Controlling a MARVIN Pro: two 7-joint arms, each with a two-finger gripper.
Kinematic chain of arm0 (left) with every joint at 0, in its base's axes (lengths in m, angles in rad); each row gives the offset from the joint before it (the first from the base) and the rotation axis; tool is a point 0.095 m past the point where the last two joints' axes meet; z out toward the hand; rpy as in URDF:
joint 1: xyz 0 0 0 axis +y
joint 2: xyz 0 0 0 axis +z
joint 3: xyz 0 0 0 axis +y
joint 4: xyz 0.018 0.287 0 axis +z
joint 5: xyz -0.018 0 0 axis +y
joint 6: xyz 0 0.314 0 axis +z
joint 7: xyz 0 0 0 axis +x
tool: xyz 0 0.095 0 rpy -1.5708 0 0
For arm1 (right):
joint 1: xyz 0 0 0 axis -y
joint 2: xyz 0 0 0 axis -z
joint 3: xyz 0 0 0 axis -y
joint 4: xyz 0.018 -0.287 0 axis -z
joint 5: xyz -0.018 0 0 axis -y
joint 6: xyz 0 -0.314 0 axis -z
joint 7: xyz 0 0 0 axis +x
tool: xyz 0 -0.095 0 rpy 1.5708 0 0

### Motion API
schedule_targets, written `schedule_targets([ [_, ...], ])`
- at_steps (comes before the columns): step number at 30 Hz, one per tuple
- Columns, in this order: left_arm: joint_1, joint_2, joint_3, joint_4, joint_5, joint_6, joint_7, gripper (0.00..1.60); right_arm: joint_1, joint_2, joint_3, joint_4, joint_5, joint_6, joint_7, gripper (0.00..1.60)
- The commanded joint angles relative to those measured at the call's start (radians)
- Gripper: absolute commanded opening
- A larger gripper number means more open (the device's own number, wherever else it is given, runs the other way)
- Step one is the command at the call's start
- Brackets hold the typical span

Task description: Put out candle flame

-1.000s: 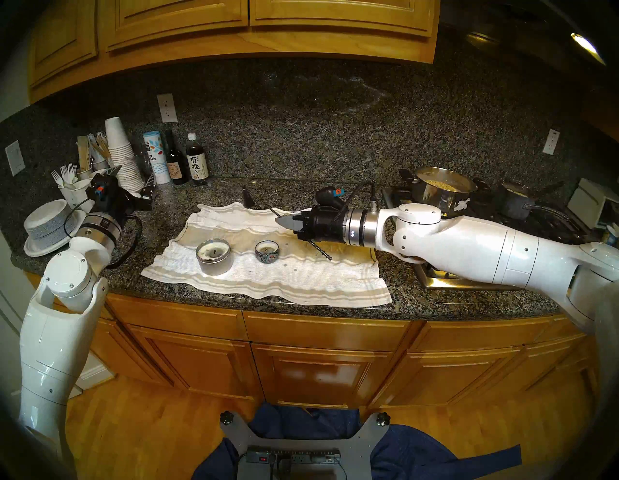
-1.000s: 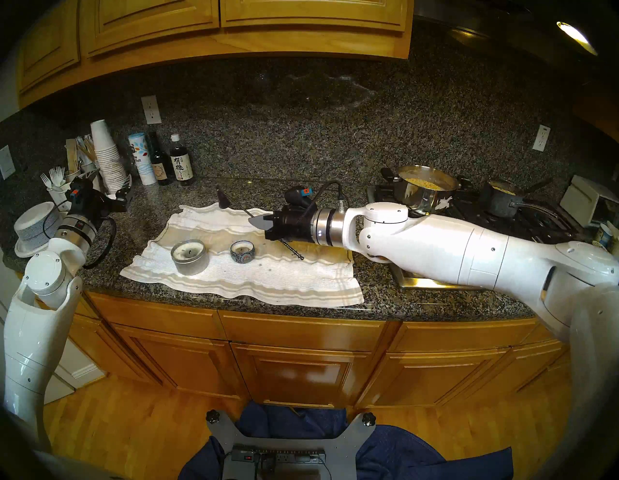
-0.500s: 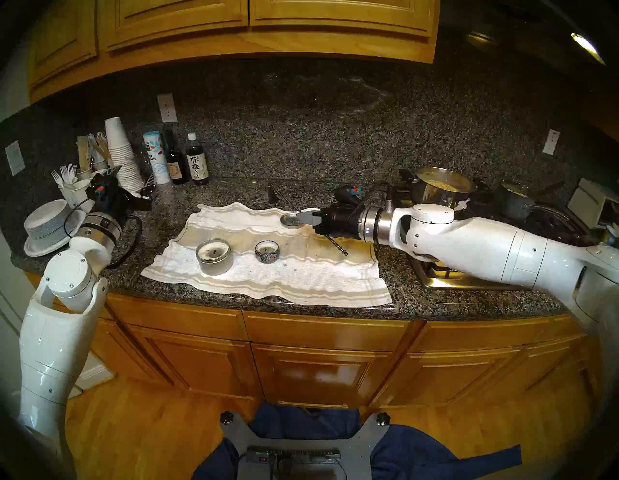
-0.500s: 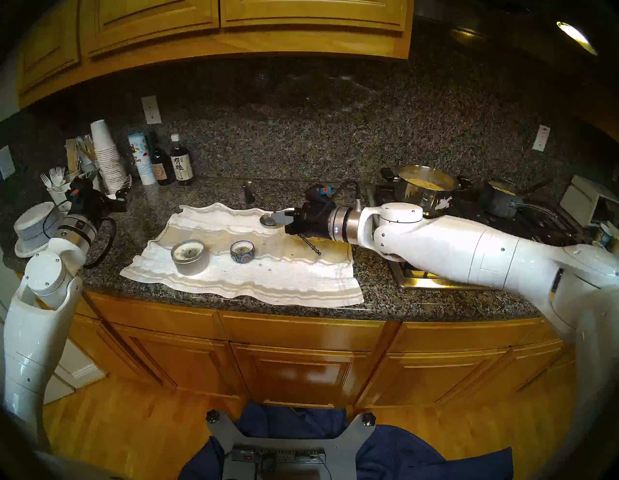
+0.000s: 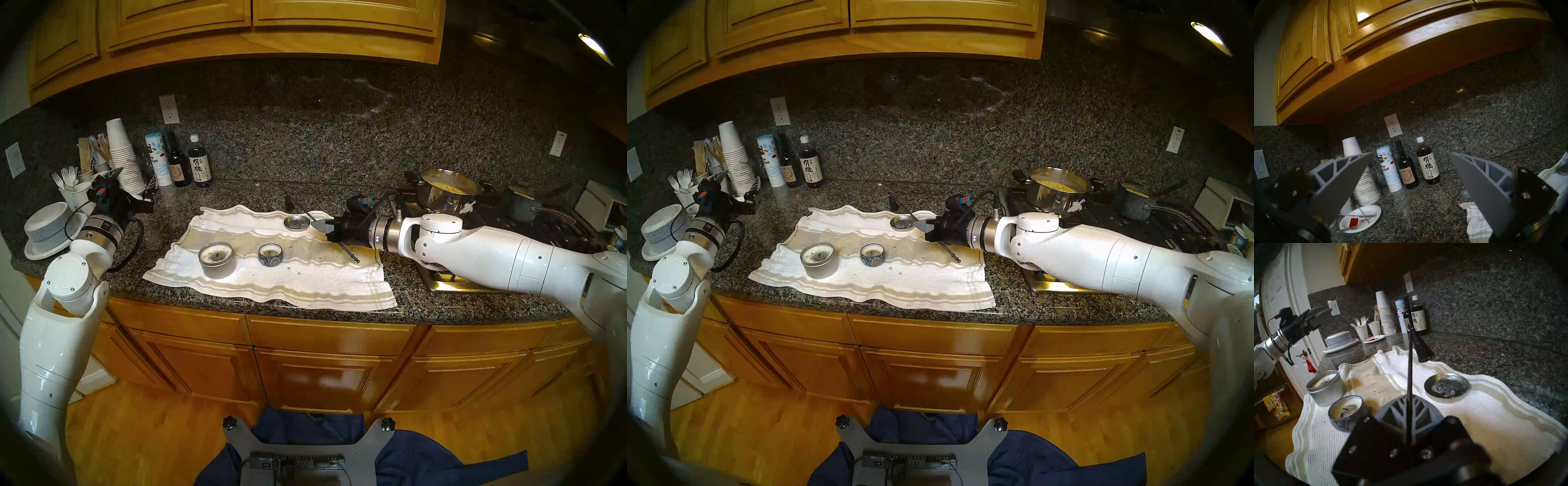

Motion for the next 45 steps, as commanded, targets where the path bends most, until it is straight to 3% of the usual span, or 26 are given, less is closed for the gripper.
schedule_targets([
  [1, -0.023, 0.011, -0.015, -0.024, 0.002, -0.018, 0.0, 1.6, 0.022, -0.016, 0.027, 0.008, 0.008, -0.018, 0.013, 0.0],
  [38, -0.02, 0.018, -0.012, -0.024, -0.003, -0.02, 0.006, 1.6, 0.006, -0.068, -0.011, 0.104, 0.02, -0.02, -0.01, 0.0],
  [39, -0.02, 0.018, -0.012, -0.024, -0.004, -0.02, 0.006, 1.6, 0.007, -0.068, -0.011, 0.104, 0.02, -0.02, -0.011, 0.05],
  [40, -0.02, 0.018, -0.012, -0.024, -0.004, -0.02, 0.006, 1.6, 0.008, -0.068, -0.011, 0.104, 0.019, -0.02, -0.013, 0.31],
  [41, -0.02, 0.019, -0.012, -0.024, -0.004, -0.02, 0.006, 1.6, 0.008, -0.068, -0.012, 0.104, 0.019, -0.019, -0.013, 0.42],
  [43, -0.02, 0.019, -0.012, -0.024, -0.004, -0.02, 0.007, 1.6, 0.009, -0.068, -0.012, 0.104, 0.018, -0.019, -0.015, 0.49],
  [45, -0.02, 0.019, -0.011, -0.024, -0.004, -0.02, 0.007, 1.6, 0.011, -0.068, -0.014, 0.103, 0.014, -0.019, -0.018, 0.7],
])
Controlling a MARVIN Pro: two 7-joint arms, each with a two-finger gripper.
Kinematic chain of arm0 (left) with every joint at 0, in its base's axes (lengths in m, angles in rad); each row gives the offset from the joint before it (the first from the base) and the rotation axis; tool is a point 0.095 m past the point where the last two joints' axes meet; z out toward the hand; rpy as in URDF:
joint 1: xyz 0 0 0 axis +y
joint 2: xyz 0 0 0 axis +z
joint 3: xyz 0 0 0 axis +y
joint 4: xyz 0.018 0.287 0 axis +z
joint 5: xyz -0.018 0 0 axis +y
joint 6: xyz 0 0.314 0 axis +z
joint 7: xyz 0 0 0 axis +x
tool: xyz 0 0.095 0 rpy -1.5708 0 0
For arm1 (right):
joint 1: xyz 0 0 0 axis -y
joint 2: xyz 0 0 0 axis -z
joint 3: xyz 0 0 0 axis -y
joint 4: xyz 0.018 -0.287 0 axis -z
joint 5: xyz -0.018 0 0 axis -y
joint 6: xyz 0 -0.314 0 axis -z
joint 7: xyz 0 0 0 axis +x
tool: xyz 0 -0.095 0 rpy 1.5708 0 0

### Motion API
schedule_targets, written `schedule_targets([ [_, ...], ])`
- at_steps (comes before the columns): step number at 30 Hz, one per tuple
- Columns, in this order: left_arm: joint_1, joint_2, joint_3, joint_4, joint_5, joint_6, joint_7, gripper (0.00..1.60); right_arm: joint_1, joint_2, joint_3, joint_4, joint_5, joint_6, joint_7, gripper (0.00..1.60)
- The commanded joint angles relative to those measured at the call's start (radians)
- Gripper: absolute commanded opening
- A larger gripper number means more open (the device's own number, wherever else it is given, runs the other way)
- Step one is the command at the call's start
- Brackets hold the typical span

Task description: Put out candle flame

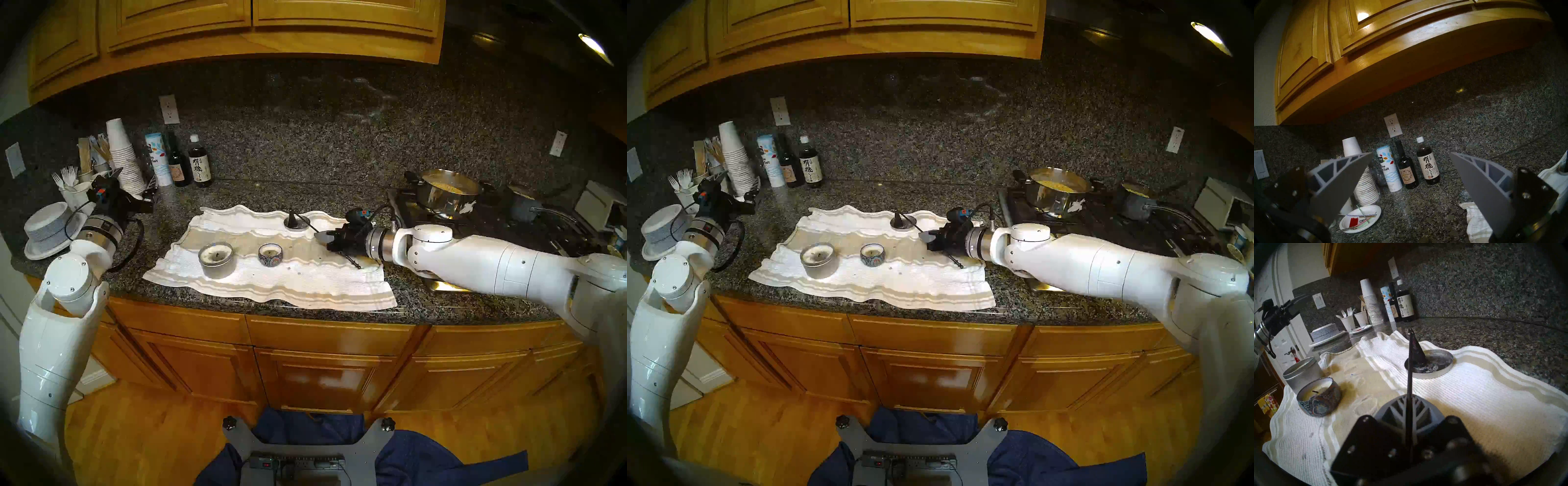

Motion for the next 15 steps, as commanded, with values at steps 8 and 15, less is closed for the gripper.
schedule_targets([
  [8, -0.023, 0.013, -0.014, -0.024, 0.001, -0.018, 0.001, 1.6, 0.041, 0.013, 0.02, -0.021, -0.027, -0.023, -0.013, 1.27],
  [15, -0.022, 0.014, -0.014, -0.024, 0.0, -0.018, 0.002, 1.6, 0.041, 0.026, 0.021, -0.033, -0.033, -0.023, -0.015, 1.19],
])
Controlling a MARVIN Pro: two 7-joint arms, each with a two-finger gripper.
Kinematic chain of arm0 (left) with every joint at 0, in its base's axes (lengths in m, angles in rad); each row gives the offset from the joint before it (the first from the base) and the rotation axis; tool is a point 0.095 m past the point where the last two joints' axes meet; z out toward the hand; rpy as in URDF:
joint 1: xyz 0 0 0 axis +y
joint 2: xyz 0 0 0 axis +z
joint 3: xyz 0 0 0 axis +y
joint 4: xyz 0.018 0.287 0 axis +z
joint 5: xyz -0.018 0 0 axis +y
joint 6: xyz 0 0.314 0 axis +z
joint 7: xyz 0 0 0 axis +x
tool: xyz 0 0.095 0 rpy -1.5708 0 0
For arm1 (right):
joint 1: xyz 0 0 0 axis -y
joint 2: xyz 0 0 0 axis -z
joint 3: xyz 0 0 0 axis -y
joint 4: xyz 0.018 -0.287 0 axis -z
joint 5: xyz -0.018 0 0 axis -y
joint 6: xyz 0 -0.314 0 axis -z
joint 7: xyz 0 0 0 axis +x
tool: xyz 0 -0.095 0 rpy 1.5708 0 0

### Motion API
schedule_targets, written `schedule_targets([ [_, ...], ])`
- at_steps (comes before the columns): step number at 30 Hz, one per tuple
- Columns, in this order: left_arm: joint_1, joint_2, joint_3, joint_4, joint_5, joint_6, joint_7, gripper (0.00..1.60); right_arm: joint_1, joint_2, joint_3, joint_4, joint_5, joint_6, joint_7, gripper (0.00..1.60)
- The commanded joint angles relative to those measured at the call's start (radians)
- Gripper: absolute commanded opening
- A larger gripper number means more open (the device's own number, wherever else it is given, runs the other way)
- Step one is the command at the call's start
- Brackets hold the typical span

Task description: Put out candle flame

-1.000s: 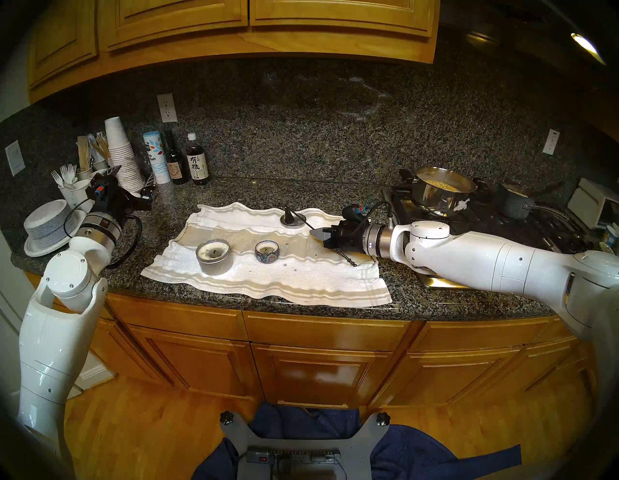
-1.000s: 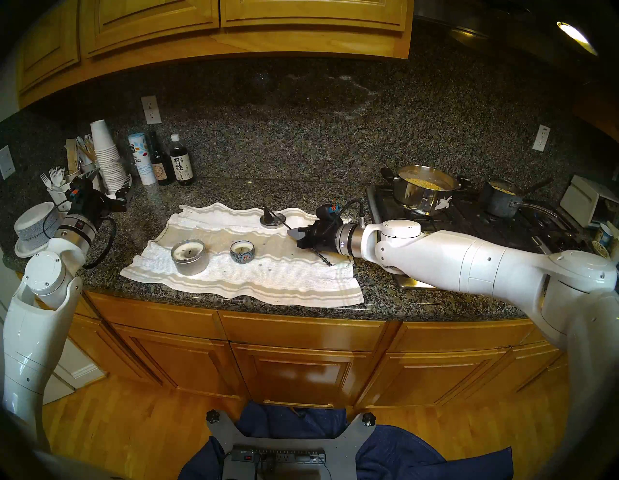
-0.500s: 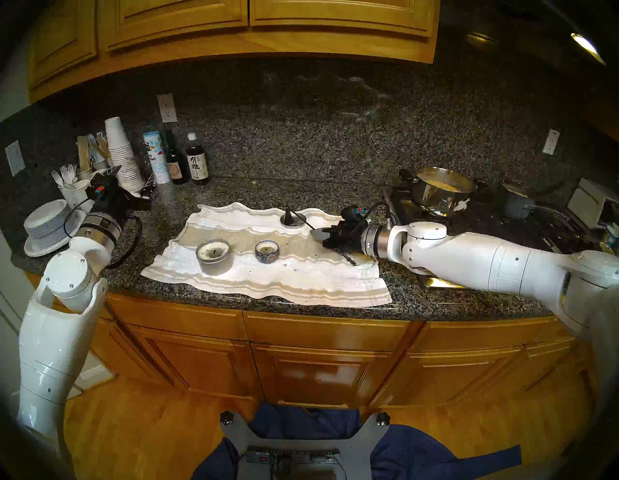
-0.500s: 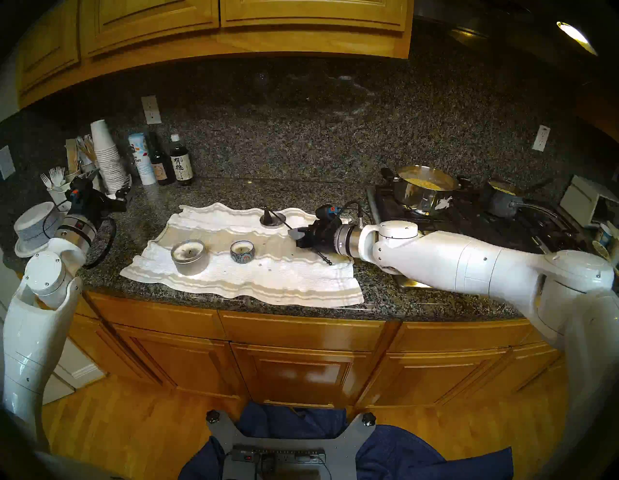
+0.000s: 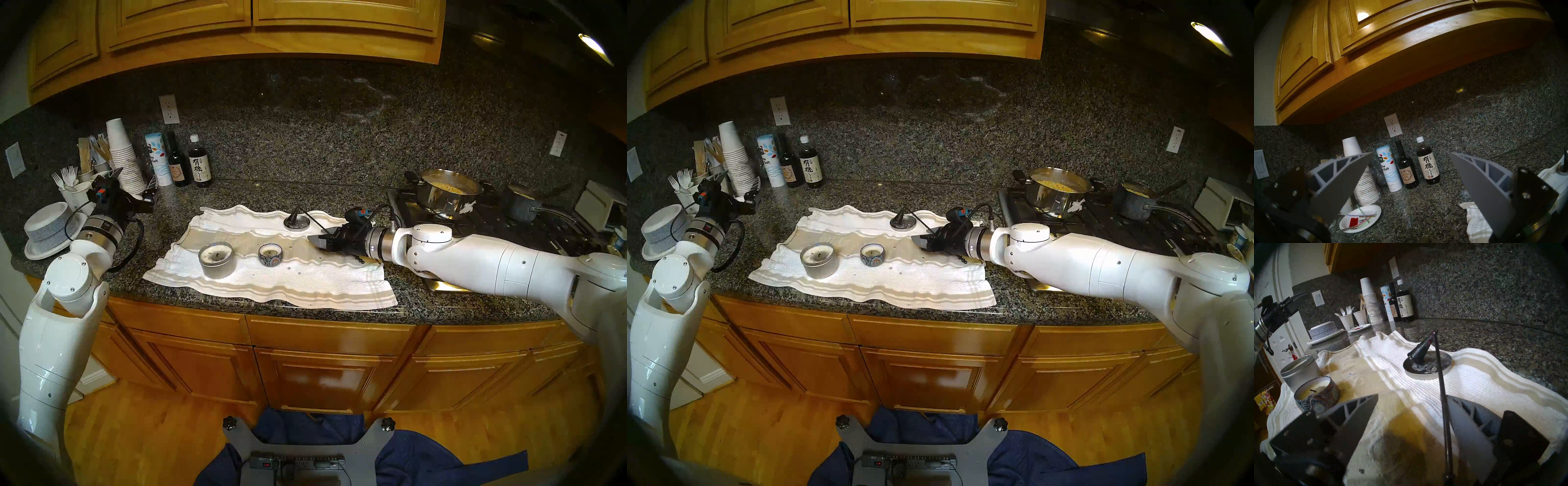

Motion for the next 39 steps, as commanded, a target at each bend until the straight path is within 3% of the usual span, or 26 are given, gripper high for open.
schedule_targets([
  [1, -0.023, 0.012, -0.015, -0.024, 0.002, -0.017, 0.0, 1.6, 0.036, 0.02, 0.027, -0.021, -0.004, -0.016, 0.009, 1.14],
  [8, -0.023, 0.013, -0.015, -0.024, 0.001, -0.017, 0.001, 1.6, 0.042, 0.035, 0.026, -0.045, -0.033, -0.031, 0.009, 1.14],
  [12, -0.023, 0.014, -0.014, -0.024, 0.0, -0.017, 0.002, 1.6, 0.06, 0.039, 0.01, -0.064, -0.107, -0.05, -0.022, 1.18],
  [23, -0.022, 0.015, -0.014, -0.024, -0.001, -0.017, 0.004, 1.6, 0.071, 0.053, 0.009, -0.1, -0.19, -0.076, -0.079, 1.22],
  [39, -0.021, 0.019, -0.012, -0.025, -0.003, -0.019, 0.006, 1.6, 0.076, 0.07, 0.019, -0.116, -0.211, -0.068, -0.129, 1.19],
])
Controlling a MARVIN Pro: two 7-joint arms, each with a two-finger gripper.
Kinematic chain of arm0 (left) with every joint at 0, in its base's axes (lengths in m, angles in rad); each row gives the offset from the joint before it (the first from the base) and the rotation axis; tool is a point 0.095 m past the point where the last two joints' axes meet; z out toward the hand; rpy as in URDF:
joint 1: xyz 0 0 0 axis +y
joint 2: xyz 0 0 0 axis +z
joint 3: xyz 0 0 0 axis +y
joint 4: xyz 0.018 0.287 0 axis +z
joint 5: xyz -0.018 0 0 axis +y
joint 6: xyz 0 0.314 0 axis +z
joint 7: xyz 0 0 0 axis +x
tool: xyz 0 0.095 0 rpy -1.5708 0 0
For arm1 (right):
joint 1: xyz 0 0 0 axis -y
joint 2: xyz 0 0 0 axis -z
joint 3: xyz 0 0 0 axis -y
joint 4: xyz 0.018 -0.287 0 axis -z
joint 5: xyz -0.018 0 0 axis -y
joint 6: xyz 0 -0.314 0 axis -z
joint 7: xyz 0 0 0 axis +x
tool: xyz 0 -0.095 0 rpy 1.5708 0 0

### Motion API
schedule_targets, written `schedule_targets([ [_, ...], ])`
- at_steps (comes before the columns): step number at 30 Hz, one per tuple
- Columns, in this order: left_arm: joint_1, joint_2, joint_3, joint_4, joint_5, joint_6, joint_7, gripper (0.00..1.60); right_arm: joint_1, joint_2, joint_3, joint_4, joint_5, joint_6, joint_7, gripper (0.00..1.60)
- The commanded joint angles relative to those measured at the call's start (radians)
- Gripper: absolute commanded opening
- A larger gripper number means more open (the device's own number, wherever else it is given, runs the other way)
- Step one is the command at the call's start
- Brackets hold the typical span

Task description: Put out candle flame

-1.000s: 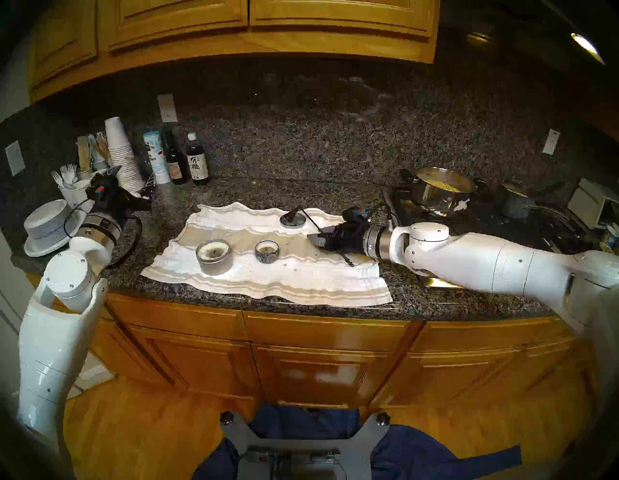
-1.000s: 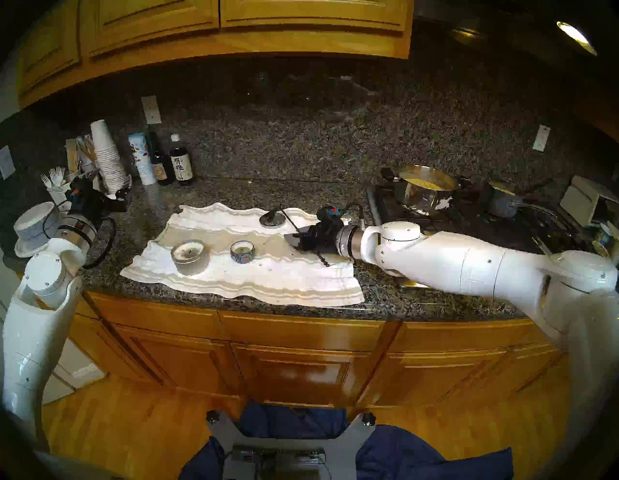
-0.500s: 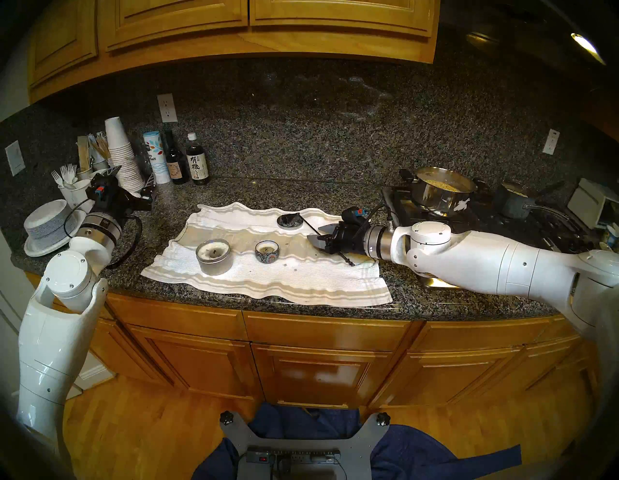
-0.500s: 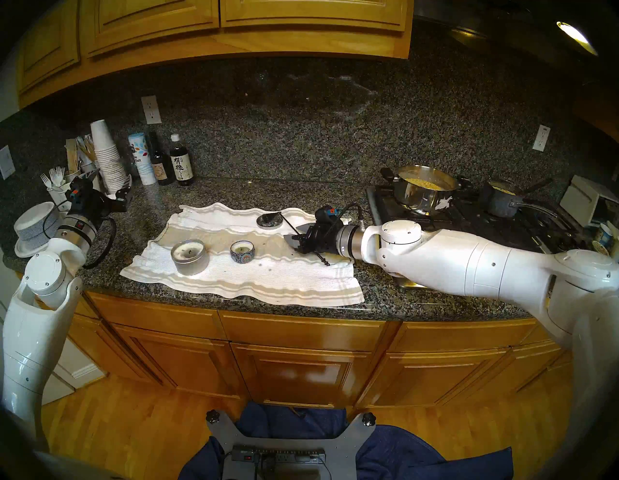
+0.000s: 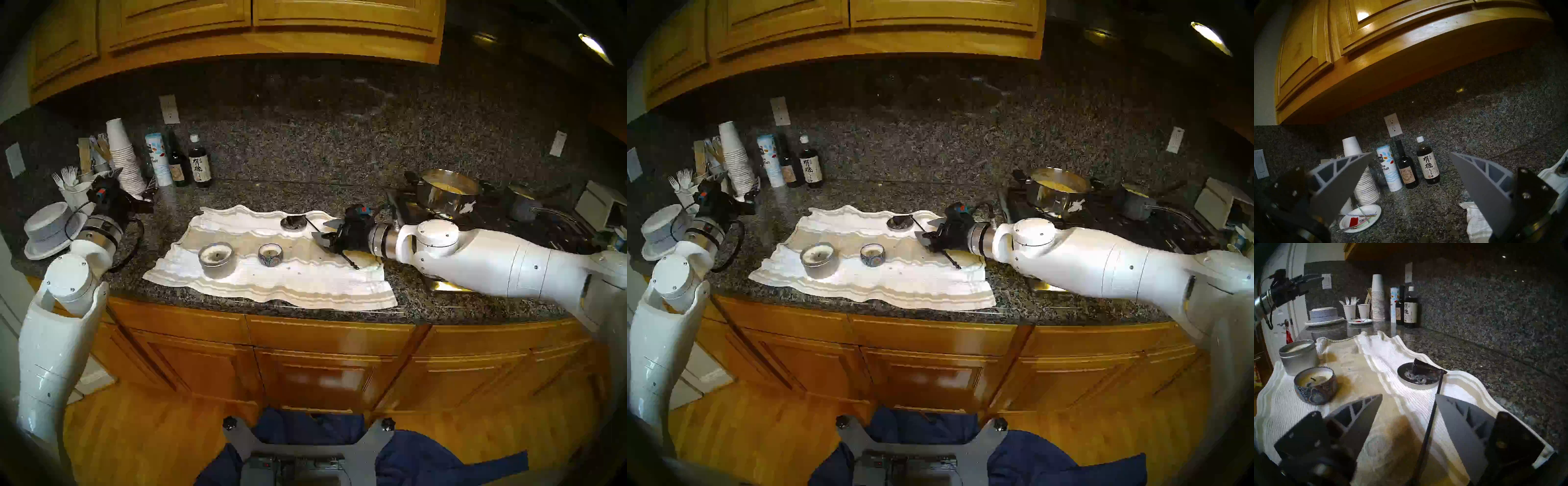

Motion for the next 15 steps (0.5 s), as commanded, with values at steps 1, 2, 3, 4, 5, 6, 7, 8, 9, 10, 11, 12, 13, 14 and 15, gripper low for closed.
schedule_targets([
  [1, -0.023, 0.012, -0.015, -0.024, 0.002, -0.019, 0.0, 1.6, 0.036, 0.008, 0.031, 0.003, 0.0, -0.008, -0.022, 1.18],
  [2, -0.023, 0.012, -0.015, -0.024, 0.002, -0.019, 0.0, 1.6, 0.035, 0.008, 0.031, 0.004, 0.001, -0.008, -0.025, 1.17],
  [3, -0.023, 0.012, -0.015, -0.024, 0.002, -0.019, 0.0, 1.6, 0.035, 0.008, 0.031, 0.005, 0.002, -0.008, -0.026, 1.12],
  [4, -0.023, 0.012, -0.015, -0.024, 0.002, -0.019, 0.0, 1.6, 0.035, 0.008, 0.031, 0.006, 0.002, -0.008, -0.027, 1.08],
  [5, -0.023, 0.012, -0.015, -0.024, 0.002, -0.019, 0.0, 1.6, 0.035, 0.008, 0.032, 0.006, 0.002, -0.008, -0.028, 1.09],
  [6, -0.023, 0.013, -0.015, -0.024, 0.001, -0.019, 0.0, 1.6, 0.035, 0.009, 0.034, 0.007, 0.004, -0.011, -0.031, 1.09],
  [7, -0.023, 0.013, -0.015, -0.024, 0.001, -0.019, 0.001, 1.6, 0.034, 0.01, 0.036, 0.006, 0.005, -0.017, -0.033, 1.09],
  [8, -0.023, 0.013, -0.015, -0.024, 0.001, -0.019, 0.001, 1.6, 0.034, 0.013, 0.039, 0.004, 0.007, -0.023, -0.036, 1.12],
  [9, -0.023, 0.013, -0.015, -0.024, 0.001, -0.018, 0.001, 1.6, 0.033, 0.018, 0.044, 0.0, 0.009, -0.034, -0.036, 1.12],
  [10, -0.023, 0.014, -0.014, -0.024, 0.001, -0.018, 0.001, 1.6, 0.035, 0.024, 0.05, -0.007, 0.007, -0.047, -0.042, 1.14],
  [11, -0.023, 0.014, -0.014, -0.024, 0.0, -0.017, 0.002, 1.6, 0.038, 0.032, 0.056, -0.016, 0.008, -0.058, -0.047, 1.14],
  [12, -0.023, 0.014, -0.014, -0.024, 0.0, -0.017, 0.002, 1.6, 0.041, 0.038, 0.062, -0.023, 0.013, -0.064, -0.049, 1.14],
  [13, -0.023, 0.014, -0.014, -0.024, 0.0, -0.016, 0.002, 1.6, 0.044, 0.046, 0.07, -0.03, 0.016, -0.074, -0.057, 1.14],
  [14, -0.022, 0.014, -0.014, -0.024, 0.0, -0.016, 0.003, 1.6, 0.047, 0.054, 0.077, -0.037, 0.017, -0.083, -0.065, 1.15],
  [15, -0.022, 0.014, -0.013, -0.024, 0.0, -0.015, 0.003, 1.6, 0.05, 0.062, 0.083, -0.043, 0.019, -0.088, -0.069, 1.15],
])
